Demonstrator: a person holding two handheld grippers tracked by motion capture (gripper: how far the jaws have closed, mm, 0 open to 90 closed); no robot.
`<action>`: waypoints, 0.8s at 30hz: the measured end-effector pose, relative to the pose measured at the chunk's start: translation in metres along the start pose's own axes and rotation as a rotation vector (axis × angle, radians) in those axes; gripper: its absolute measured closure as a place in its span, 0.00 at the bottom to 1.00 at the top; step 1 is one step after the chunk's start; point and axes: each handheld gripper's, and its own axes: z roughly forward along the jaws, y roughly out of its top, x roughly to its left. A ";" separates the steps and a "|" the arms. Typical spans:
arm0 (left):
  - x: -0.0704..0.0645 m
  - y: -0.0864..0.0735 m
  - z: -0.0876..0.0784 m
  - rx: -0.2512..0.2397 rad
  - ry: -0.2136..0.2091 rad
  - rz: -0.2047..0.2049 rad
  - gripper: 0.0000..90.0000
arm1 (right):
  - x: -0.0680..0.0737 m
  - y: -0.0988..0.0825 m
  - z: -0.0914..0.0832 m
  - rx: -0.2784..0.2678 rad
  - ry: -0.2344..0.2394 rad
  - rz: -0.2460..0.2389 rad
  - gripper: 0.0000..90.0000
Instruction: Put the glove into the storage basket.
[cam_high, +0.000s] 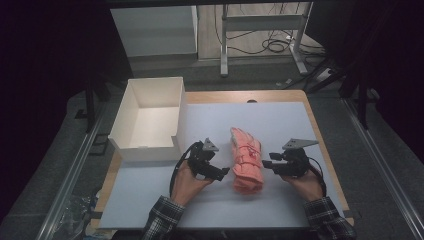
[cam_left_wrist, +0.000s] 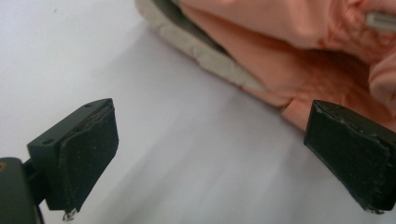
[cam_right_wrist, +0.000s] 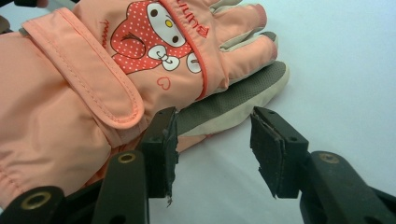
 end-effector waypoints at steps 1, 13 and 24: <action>0.001 -0.003 -0.001 0.003 0.002 0.001 0.04 | 0.000 0.000 -0.001 -0.002 0.000 0.004 0.57; 0.009 -0.034 -0.014 0.021 0.034 -0.030 0.04 | 0.001 0.003 -0.008 -0.012 0.000 0.006 0.56; 0.017 -0.059 -0.025 0.028 0.061 -0.069 0.04 | 0.005 -0.018 -0.002 0.023 0.001 0.015 0.57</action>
